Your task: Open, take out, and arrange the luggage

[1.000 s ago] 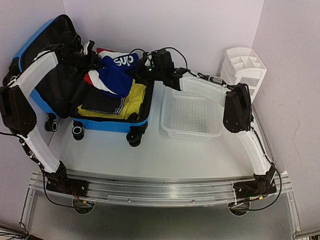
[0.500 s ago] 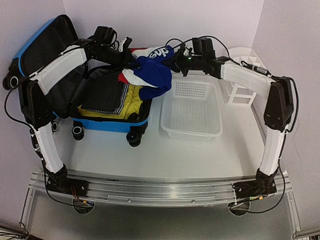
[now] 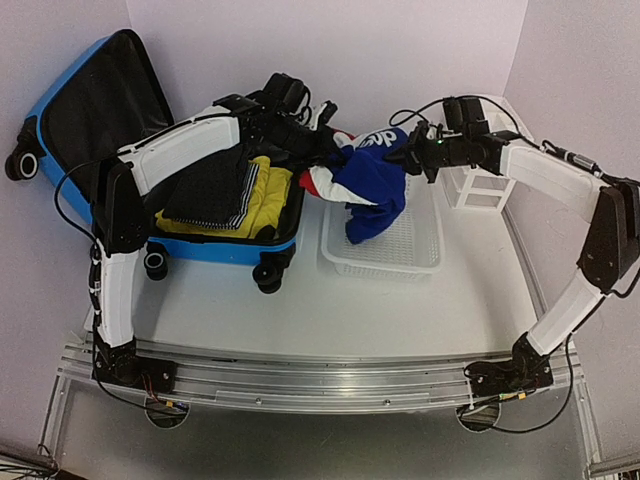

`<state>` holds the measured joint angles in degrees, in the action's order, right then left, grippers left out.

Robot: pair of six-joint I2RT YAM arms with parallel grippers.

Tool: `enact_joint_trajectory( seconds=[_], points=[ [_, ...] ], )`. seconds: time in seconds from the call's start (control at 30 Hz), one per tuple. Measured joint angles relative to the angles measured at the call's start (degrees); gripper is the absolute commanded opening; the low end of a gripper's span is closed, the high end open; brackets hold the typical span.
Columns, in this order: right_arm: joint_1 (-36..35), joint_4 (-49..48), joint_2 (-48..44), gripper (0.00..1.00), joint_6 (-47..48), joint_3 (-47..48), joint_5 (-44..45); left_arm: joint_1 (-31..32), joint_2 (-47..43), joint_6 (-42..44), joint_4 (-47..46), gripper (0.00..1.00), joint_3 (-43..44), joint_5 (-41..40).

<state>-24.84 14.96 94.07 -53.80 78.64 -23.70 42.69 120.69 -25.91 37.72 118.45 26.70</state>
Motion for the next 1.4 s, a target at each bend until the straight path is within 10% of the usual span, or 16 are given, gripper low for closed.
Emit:
enact_joint_trajectory(
  seconds=[0.77, 1.0, 1.4],
  points=[
    [9.60, 8.35, 9.06, 0.00, 6.43, -1.50, -8.51, 4.84, 7.03, -1.12, -7.00, 0.00, -2.74, -7.39],
    [9.59, 15.37, 9.08, 0.00, 12.70, -1.09, -2.73, 5.69, 9.50, -0.85, -9.32, 0.43, -4.46, -7.51],
    [9.41, 22.83, 12.14, 0.09, 21.16, 2.88, 4.56, 6.71, 10.97, 9.61, -4.39, 0.66, -0.46, -18.32]
  ],
)
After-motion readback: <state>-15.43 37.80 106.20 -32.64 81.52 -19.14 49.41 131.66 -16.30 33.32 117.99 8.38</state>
